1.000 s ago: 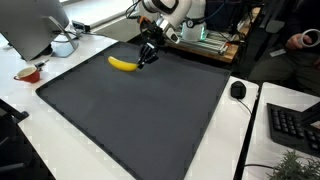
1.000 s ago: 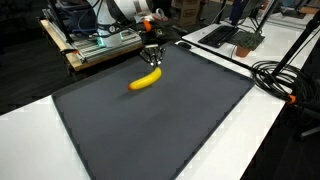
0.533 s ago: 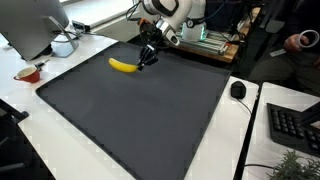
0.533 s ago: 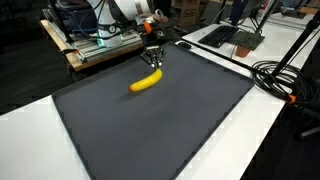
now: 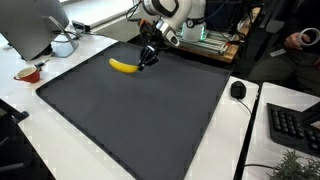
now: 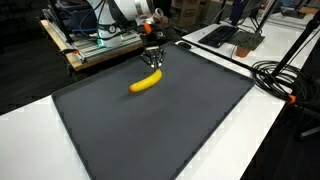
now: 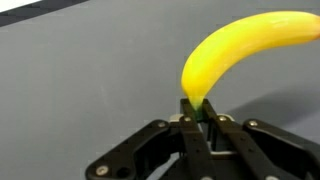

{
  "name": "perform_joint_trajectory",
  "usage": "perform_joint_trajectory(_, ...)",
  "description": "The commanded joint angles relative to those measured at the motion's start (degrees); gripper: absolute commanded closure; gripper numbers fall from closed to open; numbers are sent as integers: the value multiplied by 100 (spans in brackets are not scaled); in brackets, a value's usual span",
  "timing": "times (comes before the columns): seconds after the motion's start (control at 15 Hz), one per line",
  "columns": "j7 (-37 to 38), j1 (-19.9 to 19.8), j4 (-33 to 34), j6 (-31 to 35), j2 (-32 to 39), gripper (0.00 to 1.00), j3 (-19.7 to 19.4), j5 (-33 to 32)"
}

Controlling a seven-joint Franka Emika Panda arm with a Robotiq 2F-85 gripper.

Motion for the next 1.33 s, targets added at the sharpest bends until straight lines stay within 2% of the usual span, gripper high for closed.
perform_joint_trajectory(0.0,-18,5,3,2,0,88,-1,22)
perform_joint_trajectory(1.13,-18,5,3,2,0,88,-1,23)
perform_joint_trajectory(1.2,-18,5,3,2,0,97,-1,23)
perform_joint_trajectory(1.27,-10,9,26,-67,46,97,-2,24)
